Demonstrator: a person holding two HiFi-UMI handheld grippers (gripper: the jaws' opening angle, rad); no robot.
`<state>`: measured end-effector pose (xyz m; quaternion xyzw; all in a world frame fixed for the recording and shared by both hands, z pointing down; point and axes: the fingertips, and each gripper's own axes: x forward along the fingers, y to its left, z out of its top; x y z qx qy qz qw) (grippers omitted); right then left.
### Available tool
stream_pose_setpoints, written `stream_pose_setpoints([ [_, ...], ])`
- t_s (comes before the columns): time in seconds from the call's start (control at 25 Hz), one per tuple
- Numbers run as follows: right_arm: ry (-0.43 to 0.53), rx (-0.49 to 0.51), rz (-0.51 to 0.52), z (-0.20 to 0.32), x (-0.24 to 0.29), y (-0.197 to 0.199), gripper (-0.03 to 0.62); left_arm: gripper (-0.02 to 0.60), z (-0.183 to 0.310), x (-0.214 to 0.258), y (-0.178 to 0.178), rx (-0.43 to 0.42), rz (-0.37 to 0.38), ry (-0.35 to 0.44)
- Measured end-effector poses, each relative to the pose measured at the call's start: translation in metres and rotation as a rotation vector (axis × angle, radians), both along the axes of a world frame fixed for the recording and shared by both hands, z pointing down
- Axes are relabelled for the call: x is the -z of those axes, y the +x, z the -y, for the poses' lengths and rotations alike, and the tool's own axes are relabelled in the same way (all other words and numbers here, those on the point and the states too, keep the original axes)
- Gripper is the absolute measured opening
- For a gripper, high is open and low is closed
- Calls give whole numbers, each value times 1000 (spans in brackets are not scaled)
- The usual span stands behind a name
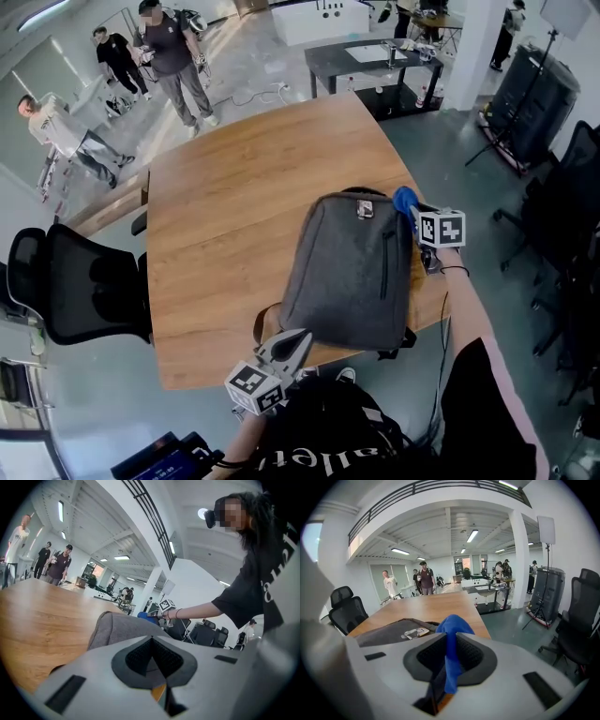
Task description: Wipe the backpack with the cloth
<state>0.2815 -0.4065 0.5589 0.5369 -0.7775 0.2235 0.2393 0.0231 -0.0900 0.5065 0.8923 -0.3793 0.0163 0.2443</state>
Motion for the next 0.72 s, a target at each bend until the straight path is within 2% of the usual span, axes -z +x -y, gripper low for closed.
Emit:
stream_pose_setpoints([
  [0.32,-40,32,-75,21,3,-28,66,0,13,1,-26,30,-26,3],
  [0.72,-82,103,-125,50,-3,-82,66,0,21,0,-69,81,-31,-11],
])
